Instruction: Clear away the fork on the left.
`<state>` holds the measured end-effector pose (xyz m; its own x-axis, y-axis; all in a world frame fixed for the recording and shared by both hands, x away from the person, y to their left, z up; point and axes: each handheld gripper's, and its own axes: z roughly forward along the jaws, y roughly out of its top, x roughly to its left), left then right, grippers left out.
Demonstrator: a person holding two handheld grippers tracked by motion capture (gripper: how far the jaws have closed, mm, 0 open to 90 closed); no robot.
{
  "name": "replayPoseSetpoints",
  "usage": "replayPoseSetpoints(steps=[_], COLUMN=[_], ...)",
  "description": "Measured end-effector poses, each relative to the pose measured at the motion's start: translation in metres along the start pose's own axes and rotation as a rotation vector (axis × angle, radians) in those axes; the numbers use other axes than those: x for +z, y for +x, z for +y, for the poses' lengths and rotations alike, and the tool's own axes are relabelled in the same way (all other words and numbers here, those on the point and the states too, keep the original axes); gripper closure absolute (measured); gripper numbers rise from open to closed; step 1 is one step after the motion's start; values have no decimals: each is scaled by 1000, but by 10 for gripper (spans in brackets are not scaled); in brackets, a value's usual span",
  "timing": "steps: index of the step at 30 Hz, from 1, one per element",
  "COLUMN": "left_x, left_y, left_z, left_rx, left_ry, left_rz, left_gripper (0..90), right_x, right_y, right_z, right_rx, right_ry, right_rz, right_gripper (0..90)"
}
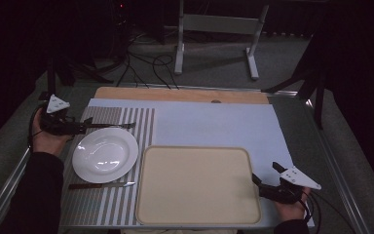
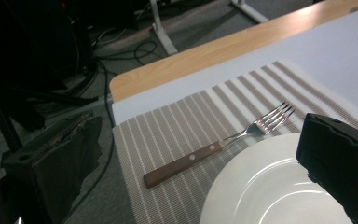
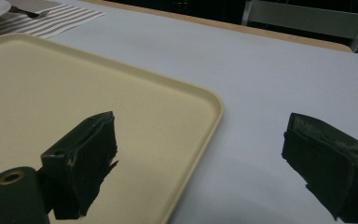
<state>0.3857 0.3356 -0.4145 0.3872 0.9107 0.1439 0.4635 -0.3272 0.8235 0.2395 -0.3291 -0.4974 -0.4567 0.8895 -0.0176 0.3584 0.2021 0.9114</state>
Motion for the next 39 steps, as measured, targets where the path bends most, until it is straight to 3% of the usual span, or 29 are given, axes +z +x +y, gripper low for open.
replayPoseSetpoints(steps=[18,39], left_x=[14,39], left_y=[25,25], left_z=[-8,-6], left_rx=[-37,-50], left_ry=[67,144], left_rz=[28,15], left_gripper=[0,0], right_x=[1,1], right_y=[1,-1], right_z=[-1,-2], right_rx=[-3,0], right_ry=[4,12], right_rz=[5,3], right_gripper=[97,97])
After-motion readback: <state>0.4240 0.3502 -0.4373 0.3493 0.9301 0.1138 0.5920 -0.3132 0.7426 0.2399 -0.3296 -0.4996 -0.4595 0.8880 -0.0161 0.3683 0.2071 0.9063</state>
